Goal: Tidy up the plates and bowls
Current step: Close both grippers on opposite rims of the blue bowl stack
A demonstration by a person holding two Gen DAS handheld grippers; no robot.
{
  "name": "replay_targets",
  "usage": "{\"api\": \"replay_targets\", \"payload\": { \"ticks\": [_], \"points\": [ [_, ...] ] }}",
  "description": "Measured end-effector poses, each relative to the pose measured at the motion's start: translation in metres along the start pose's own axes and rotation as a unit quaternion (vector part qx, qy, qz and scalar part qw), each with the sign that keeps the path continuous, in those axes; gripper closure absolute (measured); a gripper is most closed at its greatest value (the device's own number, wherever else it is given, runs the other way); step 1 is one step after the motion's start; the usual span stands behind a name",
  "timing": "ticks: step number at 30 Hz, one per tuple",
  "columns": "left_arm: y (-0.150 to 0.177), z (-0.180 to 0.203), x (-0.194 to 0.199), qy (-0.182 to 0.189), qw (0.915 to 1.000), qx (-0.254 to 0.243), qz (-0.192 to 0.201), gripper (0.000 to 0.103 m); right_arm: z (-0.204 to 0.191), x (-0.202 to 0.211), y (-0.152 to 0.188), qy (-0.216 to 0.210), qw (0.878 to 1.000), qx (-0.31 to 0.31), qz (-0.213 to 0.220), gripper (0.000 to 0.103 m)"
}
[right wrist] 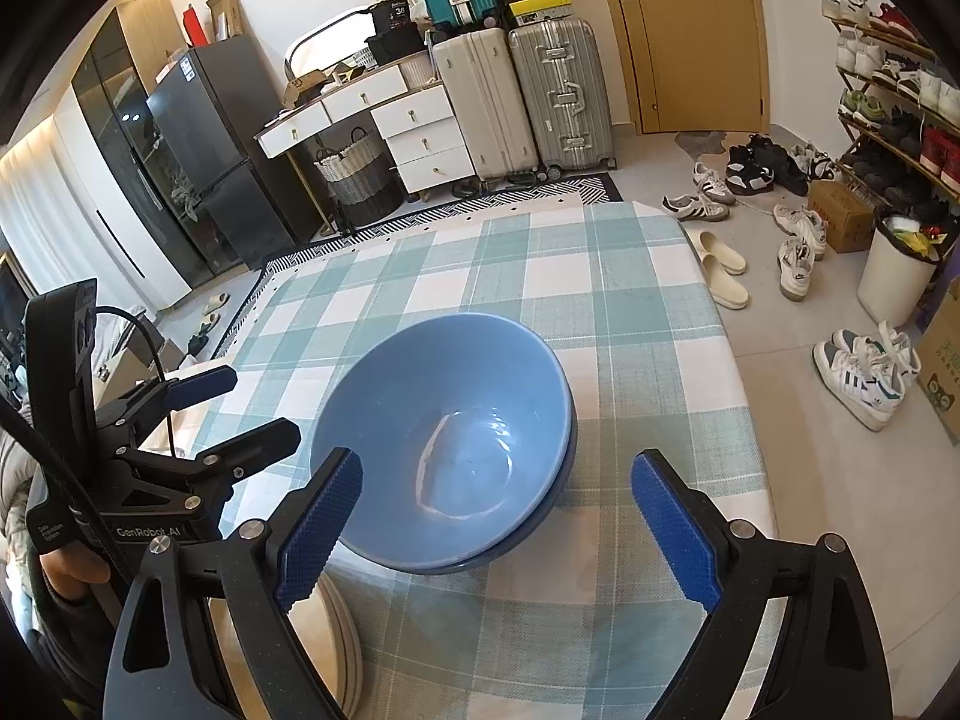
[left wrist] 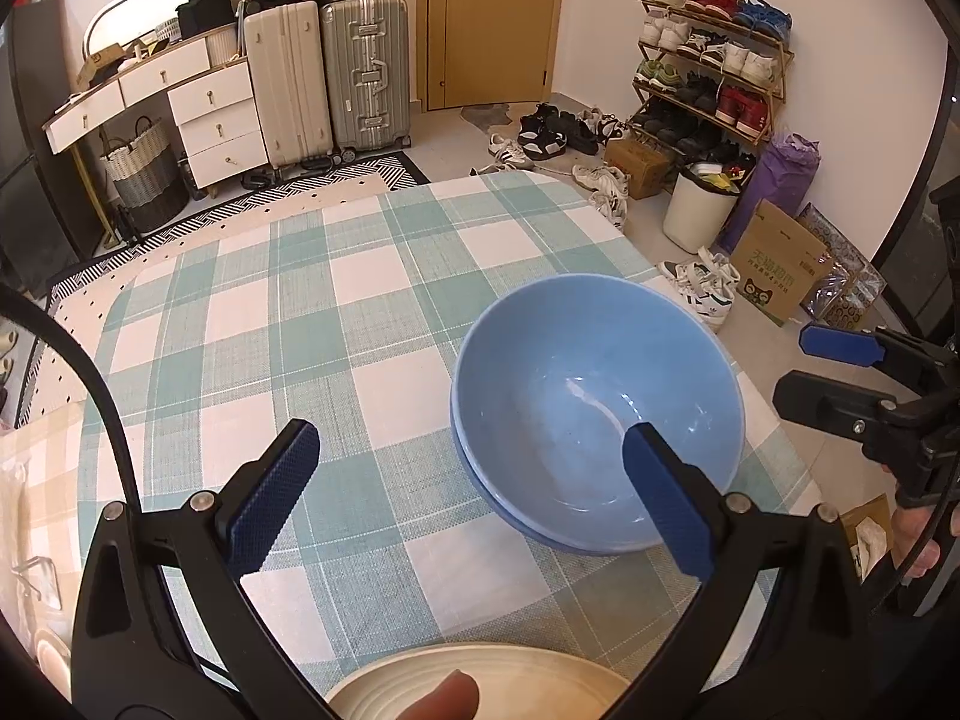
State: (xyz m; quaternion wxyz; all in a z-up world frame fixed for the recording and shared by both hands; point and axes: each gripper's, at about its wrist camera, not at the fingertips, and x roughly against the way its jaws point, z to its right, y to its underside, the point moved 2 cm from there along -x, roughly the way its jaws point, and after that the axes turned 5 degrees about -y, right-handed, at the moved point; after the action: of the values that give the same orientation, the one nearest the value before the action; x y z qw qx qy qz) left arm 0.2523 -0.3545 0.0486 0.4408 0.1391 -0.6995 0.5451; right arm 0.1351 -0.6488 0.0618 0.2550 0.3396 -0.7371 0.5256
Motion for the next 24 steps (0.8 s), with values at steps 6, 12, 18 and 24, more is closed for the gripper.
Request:
{"api": "replay_targets", "payload": {
  "ticks": [6, 12, 18, 24],
  "points": [
    [0.0, 0.006, -0.01, 0.005, 0.9999, -0.007, -0.008, 0.003, 0.009, -0.012, 0.001, 0.007, 1.0, -0.008, -0.011, 0.009],
    [-0.001, 0.007, -0.028, 0.005, 0.9997, -0.006, -0.023, 0.003, 0.018, -0.026, 0.002, 0.01, 0.999, -0.018, -0.024, 0.009],
    [-0.001, 0.006, -0.046, 0.01, 0.9993, -0.002, -0.035, 0.003, 0.022, -0.038, 0.001, 0.009, 0.999, -0.021, -0.034, 0.009],
    [0.001, 0.005, -0.07, 0.01, 0.9984, 0.003, -0.056, 0.003, 0.028, -0.052, 0.003, 0.006, 0.998, -0.031, -0.046, 0.009]
  ]
}}
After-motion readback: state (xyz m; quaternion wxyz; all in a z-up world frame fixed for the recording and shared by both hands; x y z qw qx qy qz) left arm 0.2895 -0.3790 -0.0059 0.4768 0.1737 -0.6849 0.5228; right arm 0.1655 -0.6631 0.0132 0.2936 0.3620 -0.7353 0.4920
